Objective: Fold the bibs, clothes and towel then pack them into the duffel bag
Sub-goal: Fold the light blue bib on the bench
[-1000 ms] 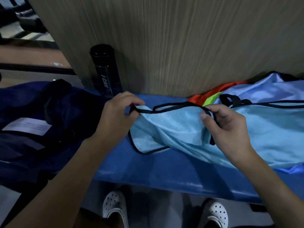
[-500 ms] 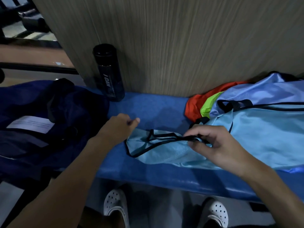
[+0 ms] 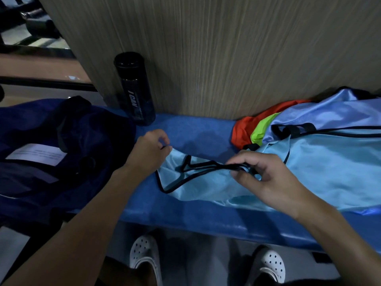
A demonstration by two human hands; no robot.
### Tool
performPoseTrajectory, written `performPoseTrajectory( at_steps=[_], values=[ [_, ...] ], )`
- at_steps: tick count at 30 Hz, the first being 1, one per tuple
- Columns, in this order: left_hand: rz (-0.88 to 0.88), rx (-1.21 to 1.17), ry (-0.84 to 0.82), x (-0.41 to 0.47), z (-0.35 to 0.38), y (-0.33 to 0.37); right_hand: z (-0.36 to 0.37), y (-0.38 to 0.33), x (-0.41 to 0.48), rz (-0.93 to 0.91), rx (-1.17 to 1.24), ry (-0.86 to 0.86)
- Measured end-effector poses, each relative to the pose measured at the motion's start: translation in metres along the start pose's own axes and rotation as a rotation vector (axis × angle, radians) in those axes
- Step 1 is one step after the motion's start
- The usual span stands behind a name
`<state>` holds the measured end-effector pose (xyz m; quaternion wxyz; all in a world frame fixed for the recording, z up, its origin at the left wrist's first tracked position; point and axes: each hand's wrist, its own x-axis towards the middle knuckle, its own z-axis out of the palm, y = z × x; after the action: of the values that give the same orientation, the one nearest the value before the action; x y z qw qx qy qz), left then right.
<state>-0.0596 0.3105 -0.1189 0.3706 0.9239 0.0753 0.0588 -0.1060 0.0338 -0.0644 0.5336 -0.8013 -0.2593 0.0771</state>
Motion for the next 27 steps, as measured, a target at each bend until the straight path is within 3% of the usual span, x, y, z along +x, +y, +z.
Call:
performPoseTrajectory(
  at_steps=[6,9,12,18,22,27],
  values=[
    [0.319,-0.226,0.130,-0.009,0.001,0.020,0.000,-0.016,0.006,-0.135,-0.070,-0.008],
    [0.424,-0.254,0.182,-0.013,0.004,0.021,-0.003,-0.027,0.010,-0.146,0.015,-0.049],
    [0.407,-0.224,0.062,-0.014,0.006,0.017,-0.001,-0.028,0.013,-0.095,0.030,-0.090],
    [0.204,-0.695,-0.181,-0.032,-0.009,0.050,0.000,-0.029,0.018,-0.024,0.097,-0.239],
    [0.248,-0.749,-0.242,-0.043,-0.015,0.065,0.009,-0.021,0.027,-0.078,-0.021,-0.050],
    [0.291,-0.776,-0.258,-0.045,-0.010,0.065,0.013,-0.009,0.037,-0.025,0.086,0.166]
  ],
)
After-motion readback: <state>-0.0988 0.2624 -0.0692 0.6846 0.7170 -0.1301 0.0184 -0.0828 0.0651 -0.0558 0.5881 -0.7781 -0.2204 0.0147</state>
